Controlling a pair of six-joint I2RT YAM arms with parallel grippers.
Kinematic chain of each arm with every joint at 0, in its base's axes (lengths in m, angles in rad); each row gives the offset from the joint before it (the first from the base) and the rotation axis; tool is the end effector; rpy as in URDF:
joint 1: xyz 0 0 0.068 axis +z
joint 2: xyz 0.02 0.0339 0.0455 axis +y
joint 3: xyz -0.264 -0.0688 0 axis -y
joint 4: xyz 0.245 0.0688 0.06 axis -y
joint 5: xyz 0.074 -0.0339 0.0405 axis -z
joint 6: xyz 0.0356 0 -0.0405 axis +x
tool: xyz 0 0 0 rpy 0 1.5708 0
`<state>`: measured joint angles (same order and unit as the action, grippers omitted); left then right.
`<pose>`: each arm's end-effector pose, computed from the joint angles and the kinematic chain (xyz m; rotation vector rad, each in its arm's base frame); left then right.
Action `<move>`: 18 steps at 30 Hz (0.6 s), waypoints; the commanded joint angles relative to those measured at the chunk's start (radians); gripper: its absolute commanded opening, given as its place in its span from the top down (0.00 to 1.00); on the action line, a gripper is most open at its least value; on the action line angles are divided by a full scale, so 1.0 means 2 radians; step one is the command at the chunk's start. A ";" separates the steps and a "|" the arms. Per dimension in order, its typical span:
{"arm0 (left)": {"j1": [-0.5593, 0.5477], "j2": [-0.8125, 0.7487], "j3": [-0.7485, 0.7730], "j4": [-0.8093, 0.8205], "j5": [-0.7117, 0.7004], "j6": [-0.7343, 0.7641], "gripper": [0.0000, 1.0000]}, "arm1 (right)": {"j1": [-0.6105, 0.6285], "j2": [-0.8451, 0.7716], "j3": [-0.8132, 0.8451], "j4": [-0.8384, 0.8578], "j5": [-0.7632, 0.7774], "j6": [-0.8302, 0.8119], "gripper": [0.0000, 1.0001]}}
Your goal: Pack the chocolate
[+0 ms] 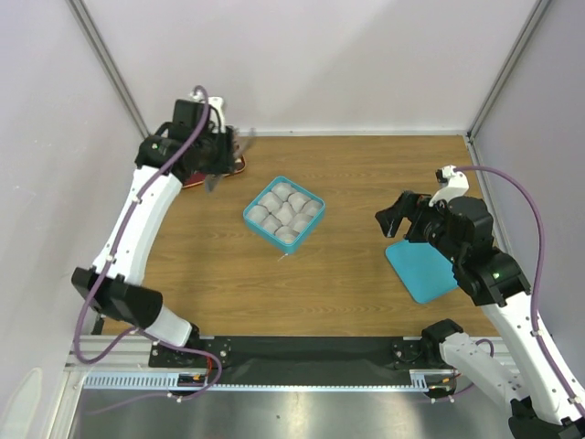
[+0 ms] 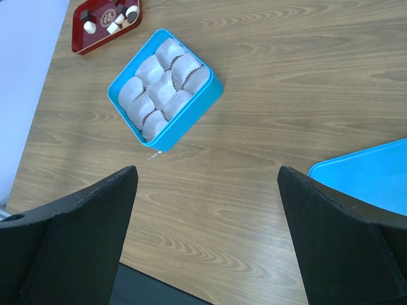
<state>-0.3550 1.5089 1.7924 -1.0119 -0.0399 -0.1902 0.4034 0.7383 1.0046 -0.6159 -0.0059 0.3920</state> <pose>0.2854 -0.1043 0.4302 0.1695 2.3036 -0.2342 0.1363 0.0584 0.3760 -0.0152 1.9578 0.5360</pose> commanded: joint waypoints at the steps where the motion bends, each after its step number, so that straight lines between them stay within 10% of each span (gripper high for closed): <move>1: 0.059 0.026 0.000 0.001 -0.052 -0.031 0.50 | -0.002 -0.009 0.005 0.020 -0.014 0.003 0.00; 9: 0.197 0.062 -0.075 0.089 -0.051 -0.084 0.53 | -0.002 -0.007 -0.001 0.030 -0.029 -0.003 0.00; 18: 0.218 0.168 -0.026 0.108 -0.045 -0.079 0.48 | -0.002 -0.011 0.005 0.026 -0.017 -0.015 0.00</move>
<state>0.0830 1.8122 1.6768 -0.8391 -0.1352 -0.3405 0.4034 0.7280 1.0023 -0.5949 -0.0525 0.3855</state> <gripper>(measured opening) 0.527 0.994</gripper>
